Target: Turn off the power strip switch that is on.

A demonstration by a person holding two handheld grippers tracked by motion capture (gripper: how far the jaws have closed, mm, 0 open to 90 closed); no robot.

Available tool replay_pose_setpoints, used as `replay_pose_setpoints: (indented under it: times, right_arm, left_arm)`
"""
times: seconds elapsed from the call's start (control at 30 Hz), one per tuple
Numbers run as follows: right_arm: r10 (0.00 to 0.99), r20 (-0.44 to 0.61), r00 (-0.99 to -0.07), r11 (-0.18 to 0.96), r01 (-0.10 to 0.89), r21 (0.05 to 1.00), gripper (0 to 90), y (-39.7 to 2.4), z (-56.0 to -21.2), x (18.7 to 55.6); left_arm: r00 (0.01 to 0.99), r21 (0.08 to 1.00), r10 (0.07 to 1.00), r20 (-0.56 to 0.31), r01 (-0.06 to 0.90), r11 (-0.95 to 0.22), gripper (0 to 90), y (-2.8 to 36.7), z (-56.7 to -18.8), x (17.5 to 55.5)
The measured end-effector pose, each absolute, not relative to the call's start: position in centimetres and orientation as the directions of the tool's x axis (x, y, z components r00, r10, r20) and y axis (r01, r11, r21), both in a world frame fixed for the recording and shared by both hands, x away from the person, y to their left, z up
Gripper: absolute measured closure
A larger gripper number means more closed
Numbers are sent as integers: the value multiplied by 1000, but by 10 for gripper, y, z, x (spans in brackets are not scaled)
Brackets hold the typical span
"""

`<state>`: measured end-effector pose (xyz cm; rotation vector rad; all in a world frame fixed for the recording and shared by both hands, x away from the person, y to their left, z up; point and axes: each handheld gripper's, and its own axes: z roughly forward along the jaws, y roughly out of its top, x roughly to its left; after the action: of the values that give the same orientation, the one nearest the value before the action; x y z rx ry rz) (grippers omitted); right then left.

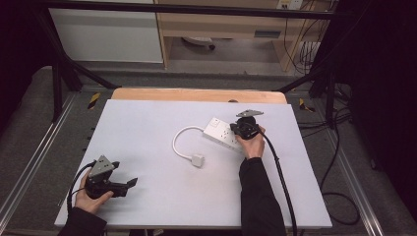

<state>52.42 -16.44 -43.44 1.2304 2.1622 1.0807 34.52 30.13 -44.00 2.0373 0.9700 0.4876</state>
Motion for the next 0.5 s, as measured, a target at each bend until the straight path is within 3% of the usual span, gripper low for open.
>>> replay_pose_setpoints:
  times: [0.5]
  right_arm:
    - [854,11,-519,306,520,798,900,-163,-435,525]
  left_arm:
    - [629,802,777,3,462,-377,61,301,-440,345]
